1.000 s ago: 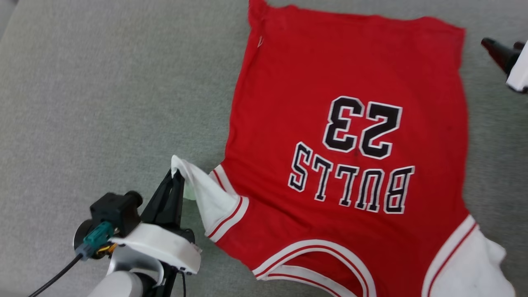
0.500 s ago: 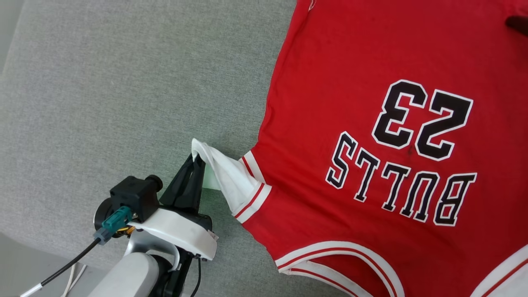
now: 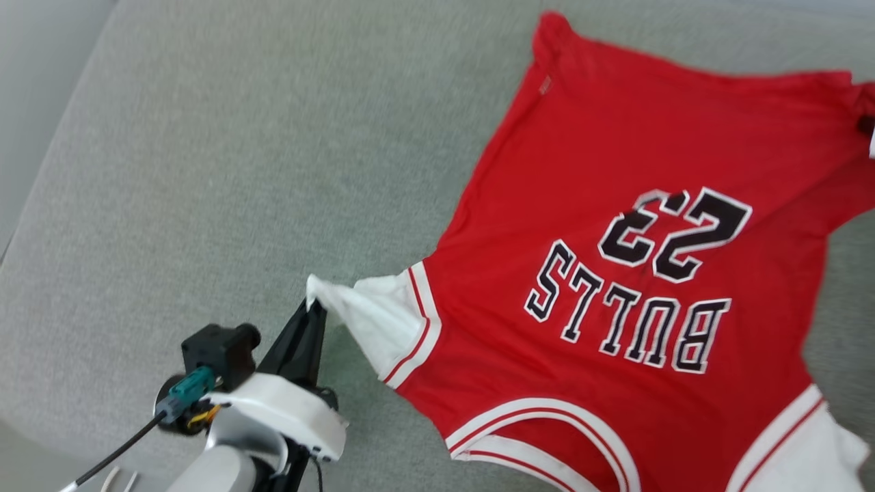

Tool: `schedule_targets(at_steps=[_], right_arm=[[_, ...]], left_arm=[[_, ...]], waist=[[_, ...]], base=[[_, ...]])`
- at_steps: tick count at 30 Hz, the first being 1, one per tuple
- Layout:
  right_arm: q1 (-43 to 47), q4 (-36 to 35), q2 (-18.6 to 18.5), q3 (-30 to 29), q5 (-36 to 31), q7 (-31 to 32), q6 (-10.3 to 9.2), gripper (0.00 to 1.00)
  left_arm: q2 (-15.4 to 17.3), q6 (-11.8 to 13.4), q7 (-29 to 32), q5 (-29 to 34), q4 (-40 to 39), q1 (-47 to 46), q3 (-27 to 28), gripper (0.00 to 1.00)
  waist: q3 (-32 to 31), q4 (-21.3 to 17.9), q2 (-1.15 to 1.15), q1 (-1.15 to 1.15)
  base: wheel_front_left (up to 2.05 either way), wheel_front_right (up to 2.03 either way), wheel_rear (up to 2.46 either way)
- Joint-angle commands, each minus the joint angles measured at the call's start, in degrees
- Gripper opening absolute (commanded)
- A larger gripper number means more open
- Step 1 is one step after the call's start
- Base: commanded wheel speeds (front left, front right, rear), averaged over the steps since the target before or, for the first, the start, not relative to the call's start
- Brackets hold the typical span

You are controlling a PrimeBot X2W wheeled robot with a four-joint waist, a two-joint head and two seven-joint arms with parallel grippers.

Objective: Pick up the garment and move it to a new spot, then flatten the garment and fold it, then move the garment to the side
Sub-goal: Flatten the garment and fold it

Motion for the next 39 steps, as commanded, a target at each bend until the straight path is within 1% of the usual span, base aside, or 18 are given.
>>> schedule_targets(at_steps=[1, 5, 8, 12, 15, 18, 21, 22, 23, 24, 25, 28, 32, 36, 38, 39], right_arm=[[2.0, -0.7, -0.4, 0.8, 0.9, -0.1, -0.04, 0.0], [8.7, -6.8, -3.1, 4.0, 4.7, 0.7, -0.04, 0.0], [16.5, -12.5, -4.5, 5.5, 8.0, 1.8, -0.04, 0.0], [29.5, -21.5, -5.6, 4.5, 10.8, 3.7, -0.04, 0.0], [40.8, -27.5, -4.5, 2.1, 11.8, 5.1, -0.04, 0.0], [51.5, -32.4, -2.0, -0.4, 12.3, 7.0, -0.03, 0.0], [60.1, -36.1, 1.6, -2.4, 12.8, 8.2, -0.03, 0.0], [62.2, -37.0, 3.2, -3.1, 13.2, 8.5, -0.04, 0.02], [63.7, -37.9, 4.3, -3.6, 13.0, 8.3, -0.03, 0.29], [64.8, -38.6, 5.3, -3.9, 13.0, 8.1, -0.03, 0.89], [65.6, -39.4, 6.3, -4.1, 13.3, 7.5, -0.03, 1.0], [65.3, -42.2, 7.6, -4.2, 13.2, 2.6, -0.03, 1.0], [61.5, -44.9, 7.1, -3.6, 12.5, -11.3, -0.03, 1.0], [56.5, -43.2, 6.3, -2.1, 13.2, -24.7, -0.03, 1.0], [53.6, -41.5, 5.7, -0.7, 13.9, -29.3, -0.03, 1.0], [52.1, -40.3, 5.4, 0.1, 14.6, -30.6, -0.03, 1.0]], left_arm=[[0.2, 0.2, -0.2, -0.5, 0.3, 1.1, 0.3, 0.0], [1.3, 1.1, 0.1, -1.6, 0.7, 3.8, 1.1, 0.0], [2.2, 2.0, 0.4, -2.5, 0.8, 6.1, 2.0, 0.0], [3.3, 3.0, 0.8, -3.3, 0.3, 8.8, 2.7, 0.0], [3.9, 3.4, 1.3, -3.8, 0.0, 10.3, 2.9, 0.0], [4.3, 3.7, 1.7, -4.4, -0.1, 11.2, 3.2, 0.0], [5.0, 4.1, 2.2, -4.7, -0.7, 12.0, 3.4, 0.0], [5.2, 4.4, 2.2, -4.8, -0.9, 12.4, 3.5, 0.0], [5.4, 4.6, 2.5, -4.8, -1.2, 12.6, 3.5, 0.0], [5.6, 4.8, 2.7, -4.9, -1.4, 12.9, 3.6, 0.0], [5.7, 5.0, 2.9, -4.9, -1.7, 13.0, 3.6, 0.0], [6.5, 5.5, 3.8, -4.7, -2.5, 13.1, 3.7, 0.0], [7.2, 6.1, 4.7, -4.3, -3.8, 12.7, 3.5, 0.0], [7.2, 6.5, 5.4, -3.9, -4.8, 11.3, 3.3, 0.0], [6.9, 6.5, 5.5, -3.8, -5.2, 10.7, 3.2, 0.0], [6.9, 6.5, 5.5, -3.7, -5.3, 10.3, 3.1, 0.0]], waist=[[-4.3, -2.7, 0.0, 0.0], [-8.5, -5.5, 0.0, 0.0], [-11.4, -8.1, 0.0, 0.0], [-13.9, -11.5, 0.0, 0.0], [-15.0, -13.5, 0.0, 0.0], [-15.7, -15.1, 0.0, 0.0], [-16.0, -16.6, 0.0, 0.0], [-16.1, -17.2, 0.0, 0.0], [-16.1, -17.7, 0.0, 0.0], [-16.2, -18.2, 0.0, 0.0], [-16.2, -18.5, 0.0, 0.0], [-16.1, -19.4, 0.0, 0.0], [-15.6, -19.6, 0.0, 0.0], [-14.7, -18.8, 0.0, 0.0], [-13.9, -18.2, 0.0, 0.0], [-13.4, -17.9, 0.0, 0.0]], base=[[0.0, 0.0, 0.0], [0.0, 0.0, 0.0], [0.0, 0.0, 0.0], [0.0, 0.0, 0.0], [0.0, 0.0, 0.0], [0.0, 0.0, 0.0], [0.0, 0.0, 0.0], [0.0, 0.0, 0.0], [0.0, 0.0, 0.0], [0.0, 0.0, 0.0], [0.0, 0.0, 0.0], [0.0, 0.0, 0.0], [0.0, 0.0, 0.0], [0.0, 0.0, 0.0], [0.0, 0.0, 0.0], [0.0, 0.0, 0.0]])
